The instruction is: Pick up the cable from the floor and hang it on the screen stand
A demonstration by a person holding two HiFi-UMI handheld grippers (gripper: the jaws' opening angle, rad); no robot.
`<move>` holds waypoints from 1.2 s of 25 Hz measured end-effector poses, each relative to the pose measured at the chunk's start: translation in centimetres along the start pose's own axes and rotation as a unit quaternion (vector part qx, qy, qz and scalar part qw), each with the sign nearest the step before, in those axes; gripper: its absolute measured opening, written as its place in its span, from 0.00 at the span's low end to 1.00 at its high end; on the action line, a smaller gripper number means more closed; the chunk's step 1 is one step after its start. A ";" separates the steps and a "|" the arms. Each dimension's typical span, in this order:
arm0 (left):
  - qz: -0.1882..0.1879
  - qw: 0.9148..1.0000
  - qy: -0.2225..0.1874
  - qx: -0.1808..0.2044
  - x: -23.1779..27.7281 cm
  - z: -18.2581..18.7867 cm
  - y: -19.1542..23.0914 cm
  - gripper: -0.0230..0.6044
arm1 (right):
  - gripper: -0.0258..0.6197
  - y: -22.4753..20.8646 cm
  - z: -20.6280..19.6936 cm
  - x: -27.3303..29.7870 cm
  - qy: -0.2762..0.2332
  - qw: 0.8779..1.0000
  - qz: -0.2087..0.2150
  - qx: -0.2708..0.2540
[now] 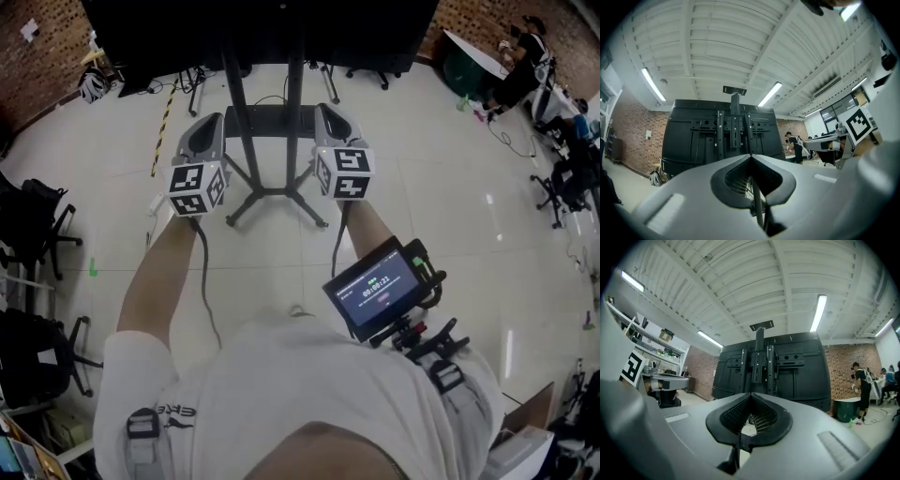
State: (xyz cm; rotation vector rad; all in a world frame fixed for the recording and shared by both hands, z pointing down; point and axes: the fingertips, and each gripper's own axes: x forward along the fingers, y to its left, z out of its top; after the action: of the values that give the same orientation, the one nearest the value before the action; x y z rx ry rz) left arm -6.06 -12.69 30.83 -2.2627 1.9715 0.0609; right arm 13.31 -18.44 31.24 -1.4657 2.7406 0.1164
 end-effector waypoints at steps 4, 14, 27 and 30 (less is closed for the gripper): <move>-0.013 1.000 0.010 -0.018 -2.9 -2.0 -0.3 0.04 | 0.06 2.2 -1.9 -2.7 0.016 1.000 -0.011 0.001; -0.056 0.997 0.041 -0.040 -11.9 -7.3 -0.3 0.04 | 0.06 11.1 -7.9 -10.6 0.062 0.998 -0.026 -0.007; -0.048 0.995 0.085 -0.034 -18.9 -13.3 -3.1 0.04 | 0.06 14.9 -14.0 -17.0 0.123 0.992 0.002 0.004; -0.040 0.994 0.096 -0.036 -20.1 -14.7 -3.8 0.04 | 0.06 14.8 -15.8 -18.1 0.136 0.991 0.009 0.007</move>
State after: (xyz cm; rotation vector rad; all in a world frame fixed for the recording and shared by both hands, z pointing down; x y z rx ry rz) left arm -6.00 5.59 48.14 -2.4744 1.9952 -0.0997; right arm 11.14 3.47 48.85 -1.5584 2.9570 -0.1119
